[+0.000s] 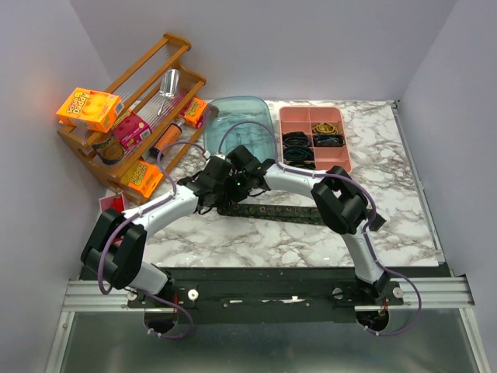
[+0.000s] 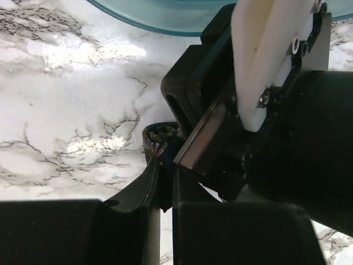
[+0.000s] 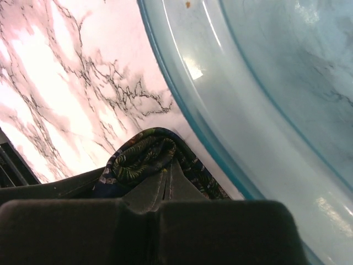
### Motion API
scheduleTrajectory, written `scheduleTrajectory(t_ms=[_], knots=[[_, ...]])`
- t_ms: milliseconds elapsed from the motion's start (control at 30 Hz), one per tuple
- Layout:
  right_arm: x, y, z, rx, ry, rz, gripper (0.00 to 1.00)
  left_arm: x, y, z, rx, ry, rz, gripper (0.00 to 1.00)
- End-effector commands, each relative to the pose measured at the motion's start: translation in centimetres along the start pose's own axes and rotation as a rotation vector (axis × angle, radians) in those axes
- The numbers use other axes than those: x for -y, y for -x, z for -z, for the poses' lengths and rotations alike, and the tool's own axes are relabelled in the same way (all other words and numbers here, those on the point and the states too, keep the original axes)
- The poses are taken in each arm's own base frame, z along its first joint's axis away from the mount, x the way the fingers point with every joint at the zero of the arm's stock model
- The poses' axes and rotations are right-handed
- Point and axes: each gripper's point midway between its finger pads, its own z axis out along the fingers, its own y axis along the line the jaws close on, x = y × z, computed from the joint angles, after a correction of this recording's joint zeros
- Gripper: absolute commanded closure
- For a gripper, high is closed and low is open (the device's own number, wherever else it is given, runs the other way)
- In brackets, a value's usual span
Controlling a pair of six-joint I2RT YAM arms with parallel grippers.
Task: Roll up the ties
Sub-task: Roll the tie at the center of the board.
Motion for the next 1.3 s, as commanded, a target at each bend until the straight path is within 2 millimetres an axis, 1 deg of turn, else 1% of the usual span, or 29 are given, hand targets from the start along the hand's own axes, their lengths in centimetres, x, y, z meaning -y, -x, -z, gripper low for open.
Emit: scheduleTrajectory(t_ms=[0,67,133,167,200,267,300,333,367,467,500,600,633,733,767,800,833,867,933,1000,1067,1100,1267], knots=[[-1.3,0.6,-0.2,0.009,0.046,-0.006,0.99,0.5,1.0,0.2,0.026,0.025,0.007,1.0],[-1.4,0.5,0.2,0.011,0.044,-0.009,0.99,-0.3,1.0,0.4,0.025,0.068,-0.003,1.0],[-1.9,1.1,1.5,0.037,0.041,0.001,0.99,-1.1,1.0,0.6,0.025,0.109,-0.02,1.0],[-1.9,1.0,1.8,0.038,0.037,-0.001,0.99,-1.4,0.9,0.6,0.022,0.123,-0.025,1.0],[-2.4,1.7,2.8,0.063,0.036,0.008,0.99,-1.6,1.0,0.7,0.024,0.133,-0.034,1.0],[-2.5,1.5,3.5,0.069,0.028,0.009,0.99,-2.3,0.8,0.9,0.019,0.166,-0.047,1.0],[-2.6,1.8,4.0,0.084,0.02,0.012,0.99,-2.5,0.8,1.0,0.018,0.176,-0.052,1.0],[-3.0,2.4,4.9,0.105,0.017,0.015,0.99,-2.8,0.6,1.1,0.013,0.189,-0.06,1.0],[-3.1,2.5,5.3,0.113,0.013,0.017,0.99,-3.1,0.6,1.1,0.016,0.204,-0.063,1.0],[-3.0,2.8,6.5,0.128,-0.016,0.02,0.99,-3.6,0.2,1.2,0.007,0.235,-0.078,1.0],[-2.7,2.6,6.7,0.127,-0.03,0.018,0.99,-4.0,0.1,1.1,0.006,0.255,-0.086,1.0],[-1.9,2.1,7.3,0.123,-0.063,0.011,0.99,-4.4,0.0,1.2,0.001,0.3,-0.115,1.0],[-1.2,1.2,7.2,0.105,-0.076,-0.002,0.99,-4.5,0.1,1.3,0.004,0.311,-0.124,1.0],[0.0,0.3,7.6,0.094,-0.098,-0.028,0.99,-4.5,0.1,1.2,0.003,0.345,-0.156,1.0],[0.5,-0.5,7.6,0.078,-0.104,-0.042,0.99,-4.5,0.0,1.1,-0.001,0.351,-0.165,1.0],[0.7,-0.7,7.7,0.078,-0.11,-0.044,0.99,-4.5,-0.2,0.9,-0.011,0.358,-0.172,1.0],[1.2,-0.9,7.8,0.075,-0.119,-0.05,0.99,-4.2,-0.2,0.8,-0.01,0.36,-0.185,1.0],[1.7,-1.6,7.7,0.063,-0.129,-0.06,0.99,-4.0,-0.2,0.8,-0.01,0.363,-0.191,1.0],[2.2,-1.7,8.0,0.066,-0.14,-0.068,0.99,-3.7,-0.4,0.5,-0.017,0.372,-0.207,1.0],[2.7,-2.6,7.8,0.049,-0.151,-0.078,0.99,-3.2,-0.7,0.3,-0.023,0.379,-0.23,1.0],[3.0,-2.7,7.9,0.051,-0.155,-0.083,0.99,-2.6,-0.7,0.2,-0.019,0.375,-0.245,1.0],[3.2,-3.1,7.9,0.043,-0.161,-0.086,0.99,-2.5,-0.9,0.0,-0.023,0.378,-0.249,1.0],[3.5,-3.4,7.8,0.04,-0.165,-0.094,0.99,-1.3,-1.4,-0.5,-0.03,0.358,-0.263,1.0]])
